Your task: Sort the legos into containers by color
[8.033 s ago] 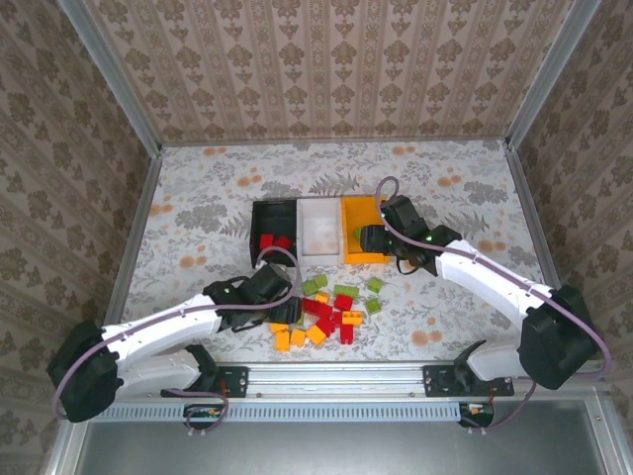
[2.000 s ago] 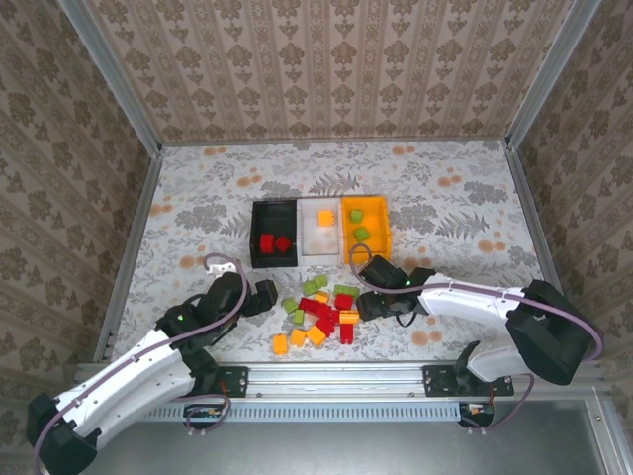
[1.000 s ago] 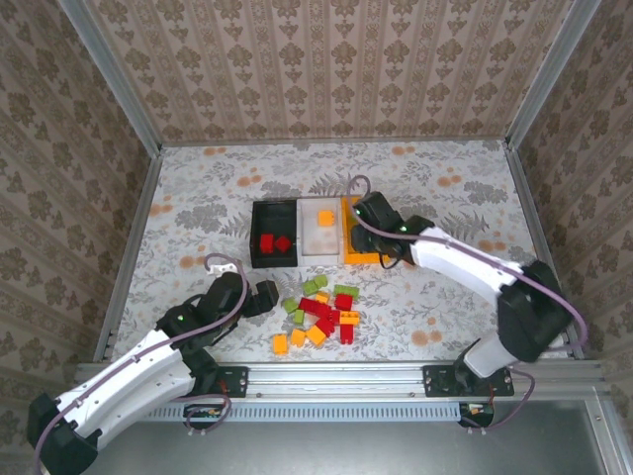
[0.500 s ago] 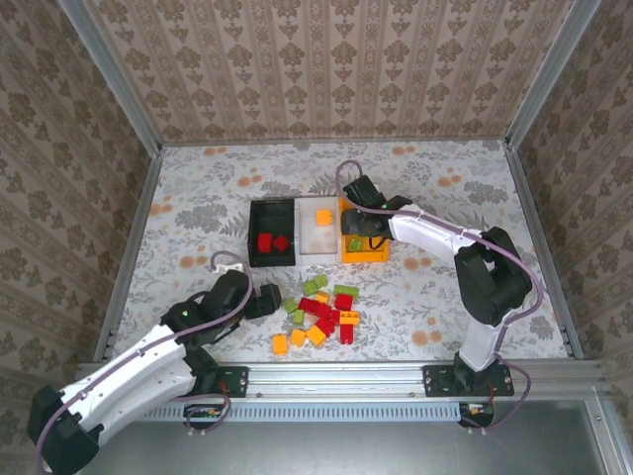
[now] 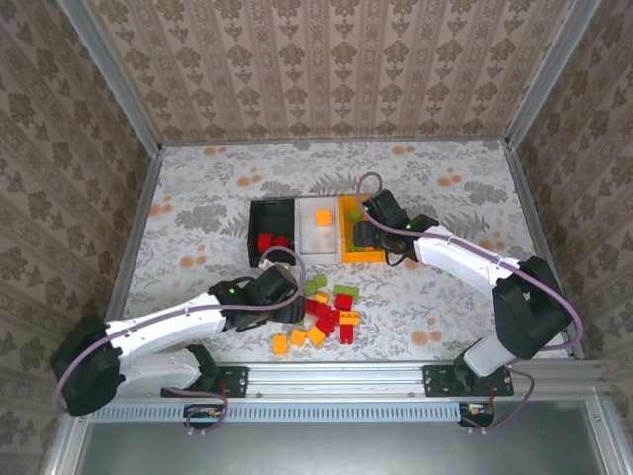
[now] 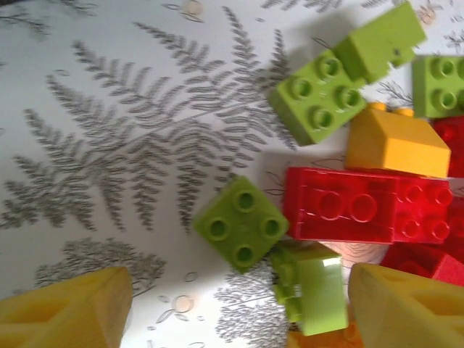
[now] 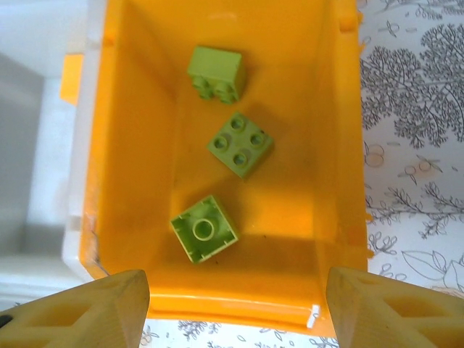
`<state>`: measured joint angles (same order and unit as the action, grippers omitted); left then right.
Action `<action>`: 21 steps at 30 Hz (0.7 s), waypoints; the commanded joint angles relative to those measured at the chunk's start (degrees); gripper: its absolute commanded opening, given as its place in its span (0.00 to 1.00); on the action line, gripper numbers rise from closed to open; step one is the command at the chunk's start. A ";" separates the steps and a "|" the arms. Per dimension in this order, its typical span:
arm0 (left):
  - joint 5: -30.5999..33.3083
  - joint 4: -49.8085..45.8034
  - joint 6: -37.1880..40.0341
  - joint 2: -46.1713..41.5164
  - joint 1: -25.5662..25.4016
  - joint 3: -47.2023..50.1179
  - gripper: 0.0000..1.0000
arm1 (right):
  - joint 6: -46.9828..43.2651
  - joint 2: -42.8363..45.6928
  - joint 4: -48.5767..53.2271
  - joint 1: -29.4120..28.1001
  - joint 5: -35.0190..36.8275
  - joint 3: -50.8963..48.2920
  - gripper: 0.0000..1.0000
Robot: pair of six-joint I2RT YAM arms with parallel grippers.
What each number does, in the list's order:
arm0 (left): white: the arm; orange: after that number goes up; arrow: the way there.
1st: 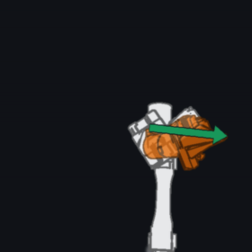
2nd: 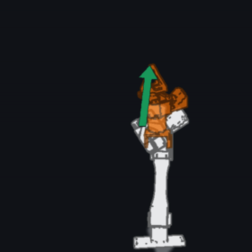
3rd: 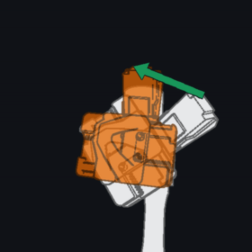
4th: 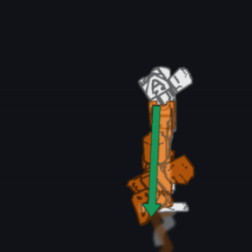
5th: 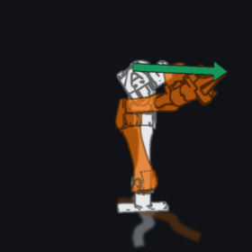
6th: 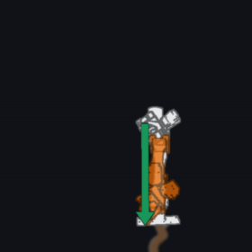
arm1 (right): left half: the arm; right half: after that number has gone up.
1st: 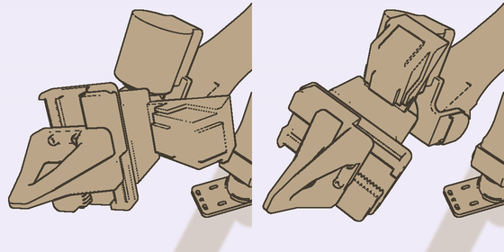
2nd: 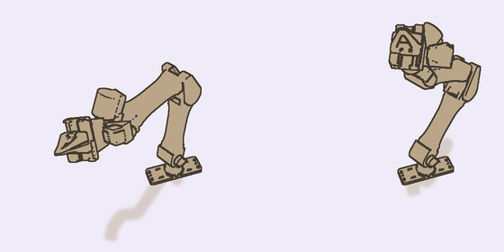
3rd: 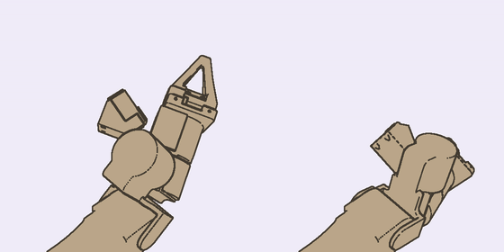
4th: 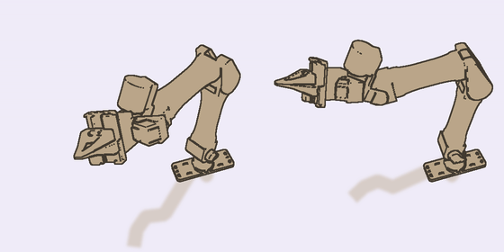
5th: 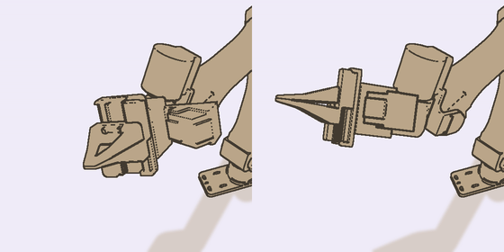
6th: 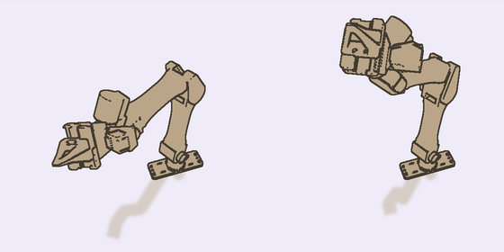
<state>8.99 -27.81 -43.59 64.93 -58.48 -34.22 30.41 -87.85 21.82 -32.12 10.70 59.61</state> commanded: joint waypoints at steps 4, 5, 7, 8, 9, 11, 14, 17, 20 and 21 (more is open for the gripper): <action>2.25 -0.55 0.10 7.48 -5.18 -3.33 0.69 | 0.87 3.23 -1.57 0.56 -0.56 -2.37 0.68; 2.42 -0.65 -0.20 8.54 -5.70 -3.60 0.68 | 0.92 3.47 -1.62 0.72 -0.60 -2.46 0.68; 2.68 -0.60 -0.63 10.60 -6.50 -4.08 0.61 | 0.79 4.13 -1.71 0.91 -0.68 -2.55 0.68; 2.84 -0.42 -0.85 11.22 -6.84 -4.28 0.58 | 0.79 4.47 -1.78 0.99 -0.76 -2.57 0.68; 3.09 -0.36 -1.03 11.84 -6.99 -4.40 0.55 | 0.75 4.79 -1.86 1.09 -0.85 -2.66 0.68; 3.46 -0.19 -1.04 12.36 -7.09 -4.70 0.50 | 0.71 5.55 -1.76 1.18 -1.03 -2.62 0.68; 3.89 -0.23 -0.93 12.55 -7.14 -5.13 0.44 | 0.65 6.50 -1.68 1.38 -1.03 -2.78 0.68; 3.89 -0.62 -0.73 12.46 -7.09 -5.33 0.39 | 0.46 7.32 -1.48 1.69 -0.86 -3.06 0.68; 3.97 -1.05 -0.86 11.92 -7.09 -5.41 0.33 | 0.52 7.70 -1.52 1.98 -0.86 -3.28 0.68; 3.94 -1.19 -0.90 11.59 -7.09 -5.37 0.31 | 0.55 7.70 -1.52 2.14 -0.89 -3.36 0.68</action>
<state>11.86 -27.49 -44.12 77.25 -65.23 -38.04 30.39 -81.52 20.73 -30.48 10.09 57.14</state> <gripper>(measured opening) 0.324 0.682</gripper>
